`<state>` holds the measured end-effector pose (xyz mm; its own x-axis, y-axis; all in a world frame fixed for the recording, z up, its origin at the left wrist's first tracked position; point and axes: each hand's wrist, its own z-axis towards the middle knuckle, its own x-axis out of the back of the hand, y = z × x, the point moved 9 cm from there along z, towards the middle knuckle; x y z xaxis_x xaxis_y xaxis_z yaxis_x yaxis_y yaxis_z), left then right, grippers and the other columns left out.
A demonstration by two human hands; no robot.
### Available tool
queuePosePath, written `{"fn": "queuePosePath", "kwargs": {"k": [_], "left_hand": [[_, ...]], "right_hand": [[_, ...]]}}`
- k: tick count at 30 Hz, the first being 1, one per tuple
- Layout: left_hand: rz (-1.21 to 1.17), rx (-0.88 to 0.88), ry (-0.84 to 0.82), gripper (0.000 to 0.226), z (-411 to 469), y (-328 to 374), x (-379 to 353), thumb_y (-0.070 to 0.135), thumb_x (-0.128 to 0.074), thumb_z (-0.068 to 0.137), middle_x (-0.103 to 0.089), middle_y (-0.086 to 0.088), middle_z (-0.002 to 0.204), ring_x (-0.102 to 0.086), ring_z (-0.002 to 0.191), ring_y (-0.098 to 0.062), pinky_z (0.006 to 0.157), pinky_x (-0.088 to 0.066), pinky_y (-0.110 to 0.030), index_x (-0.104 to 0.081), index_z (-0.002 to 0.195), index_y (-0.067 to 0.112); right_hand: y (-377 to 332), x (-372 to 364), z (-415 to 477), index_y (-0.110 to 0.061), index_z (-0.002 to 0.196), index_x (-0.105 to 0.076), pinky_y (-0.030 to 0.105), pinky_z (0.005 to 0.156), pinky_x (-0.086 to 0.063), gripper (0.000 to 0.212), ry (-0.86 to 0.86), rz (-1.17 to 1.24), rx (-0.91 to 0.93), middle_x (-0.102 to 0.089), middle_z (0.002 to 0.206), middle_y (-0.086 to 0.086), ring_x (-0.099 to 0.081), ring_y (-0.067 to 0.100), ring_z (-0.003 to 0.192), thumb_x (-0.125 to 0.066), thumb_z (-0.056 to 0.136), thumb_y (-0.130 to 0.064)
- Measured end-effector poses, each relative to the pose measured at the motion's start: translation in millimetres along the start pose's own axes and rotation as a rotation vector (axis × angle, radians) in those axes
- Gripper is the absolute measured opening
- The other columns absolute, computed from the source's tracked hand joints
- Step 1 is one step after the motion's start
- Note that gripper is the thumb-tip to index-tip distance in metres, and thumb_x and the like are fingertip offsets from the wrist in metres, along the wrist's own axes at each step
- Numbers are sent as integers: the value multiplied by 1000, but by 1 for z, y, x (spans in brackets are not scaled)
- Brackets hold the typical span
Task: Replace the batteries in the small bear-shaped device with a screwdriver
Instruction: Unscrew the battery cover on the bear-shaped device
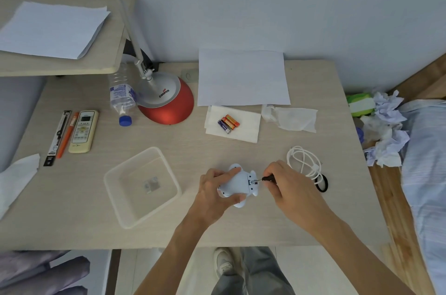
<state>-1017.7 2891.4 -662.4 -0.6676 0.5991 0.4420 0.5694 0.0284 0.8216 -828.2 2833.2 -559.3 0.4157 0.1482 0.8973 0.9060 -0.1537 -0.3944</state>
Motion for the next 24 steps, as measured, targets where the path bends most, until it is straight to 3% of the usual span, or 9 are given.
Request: {"fn": "queuePosePath", "kwargs": {"k": [4, 9, 13, 17, 19, 21, 24], "left_hand": [[0, 0, 1, 71, 0, 0, 0, 47, -89, 85, -50, 11, 126, -43, 123, -15, 92, -36, -5, -58, 147, 55], [9, -9, 5, 71, -1, 0, -2, 47, -89, 85, -50, 11, 126, -42, 122, -15, 91, -36, -3, -57, 148, 55], [20, -12, 7, 70, -2, 0, -2, 47, -88, 86, -49, 12, 127, -41, 122, -15, 91, -35, -1, -57, 149, 54], [22, -13, 7, 70, -2, 0, -2, 49, -87, 87, -48, 12, 127, -41, 122, -15, 91, -36, -6, -56, 149, 56], [23, -15, 6, 70, -2, -1, -2, 49, -87, 87, -49, 12, 127, -41, 122, -15, 92, -37, -8, -55, 149, 56], [24, -16, 6, 71, -2, -1, -2, 49, -87, 87, -49, 11, 128, -41, 123, -16, 92, -37, -8, -55, 149, 55], [24, -20, 9, 70, -2, -1, -1, 49, -87, 87, -49, 11, 128, -42, 123, -16, 92, -37, -5, -56, 149, 55]], "right_hand": [[-1, 1, 2, -21, 104, -58, 35, 66, -53, 5, -9, 29, -40, -61, 94, -9, -63, 16, 78, -59, 106, -26], [0, 2, -1, -29, 115, -53, 35, 70, -57, 18, -19, 70, -56, -65, 97, -13, -68, 10, 85, -65, 102, -29], [1, 4, 1, -26, 102, -60, 36, 68, -55, 4, -9, 47, -78, -67, 88, -9, -65, 13, 78, -63, 103, -28], [3, 2, 3, -23, 102, -64, 39, 69, -56, 17, -12, 24, -105, -71, 86, -8, -67, 16, 77, -60, 105, -40], [4, 2, 1, -27, 108, -59, 34, 68, -55, 16, -20, 60, -99, -69, 87, -11, -68, 12, 79, -63, 103, -42], [3, 2, -1, -33, 114, -52, 27, 65, -50, 21, -32, 88, -91, -64, 86, -14, -66, 8, 80, -67, 101, -39], [3, 2, -1, -30, 106, -56, 30, 67, -53, 11, -20, 75, -85, -67, 89, -12, -67, 9, 81, -66, 102, -30]]}}
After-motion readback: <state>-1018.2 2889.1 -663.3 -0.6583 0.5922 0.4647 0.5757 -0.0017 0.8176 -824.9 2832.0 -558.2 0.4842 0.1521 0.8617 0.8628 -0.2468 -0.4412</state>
